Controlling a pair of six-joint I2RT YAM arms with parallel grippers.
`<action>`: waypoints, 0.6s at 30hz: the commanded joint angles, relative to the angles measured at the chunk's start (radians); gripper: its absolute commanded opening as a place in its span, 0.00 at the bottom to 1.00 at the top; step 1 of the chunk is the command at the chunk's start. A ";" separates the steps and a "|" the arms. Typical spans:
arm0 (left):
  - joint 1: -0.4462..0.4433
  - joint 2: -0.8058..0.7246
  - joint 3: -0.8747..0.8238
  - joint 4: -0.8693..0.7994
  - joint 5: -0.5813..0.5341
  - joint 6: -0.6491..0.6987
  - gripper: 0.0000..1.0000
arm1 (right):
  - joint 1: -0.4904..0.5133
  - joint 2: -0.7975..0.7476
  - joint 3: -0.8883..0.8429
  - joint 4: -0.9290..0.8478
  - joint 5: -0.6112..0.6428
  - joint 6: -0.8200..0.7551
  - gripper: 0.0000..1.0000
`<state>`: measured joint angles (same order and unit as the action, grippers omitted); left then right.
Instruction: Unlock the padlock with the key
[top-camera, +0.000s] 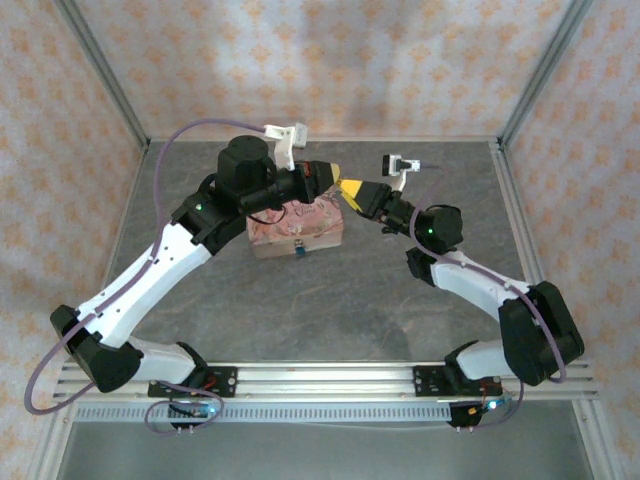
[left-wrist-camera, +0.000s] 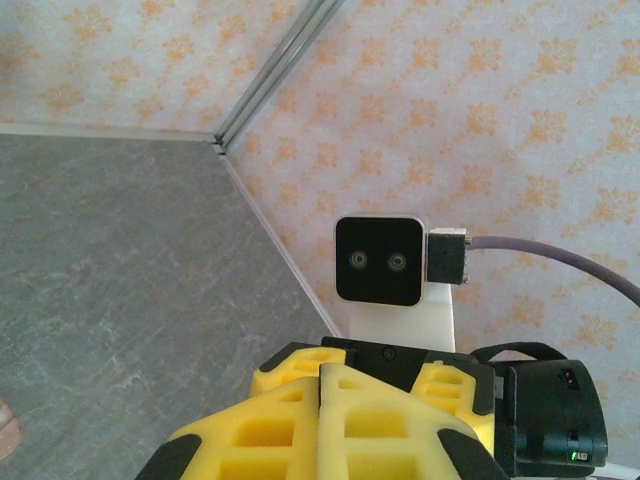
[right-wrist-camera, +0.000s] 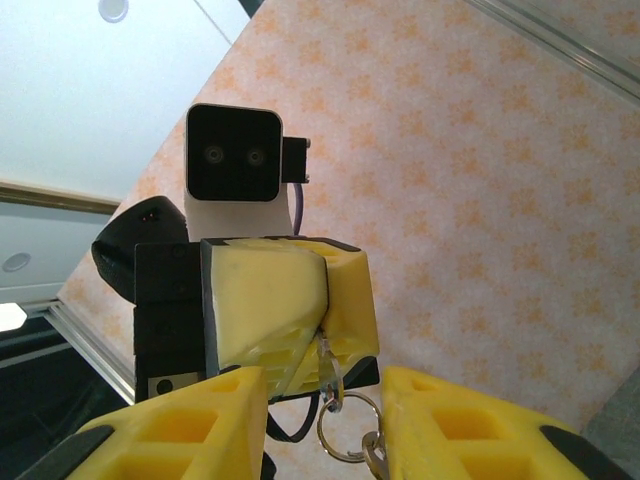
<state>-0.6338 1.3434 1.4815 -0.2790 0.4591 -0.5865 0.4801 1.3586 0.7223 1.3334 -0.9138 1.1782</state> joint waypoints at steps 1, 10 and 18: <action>0.008 -0.019 -0.014 0.035 -0.022 -0.014 0.00 | 0.007 -0.013 0.033 0.072 -0.030 -0.009 0.34; 0.008 -0.024 -0.026 0.047 -0.030 -0.021 0.00 | 0.011 -0.003 0.045 0.072 -0.031 -0.009 0.28; 0.009 -0.033 -0.029 0.052 -0.034 -0.022 0.00 | 0.012 -0.011 0.041 0.034 -0.022 -0.032 0.45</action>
<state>-0.6338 1.3392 1.4605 -0.2630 0.4370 -0.6029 0.4835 1.3590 0.7334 1.3308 -0.9173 1.1732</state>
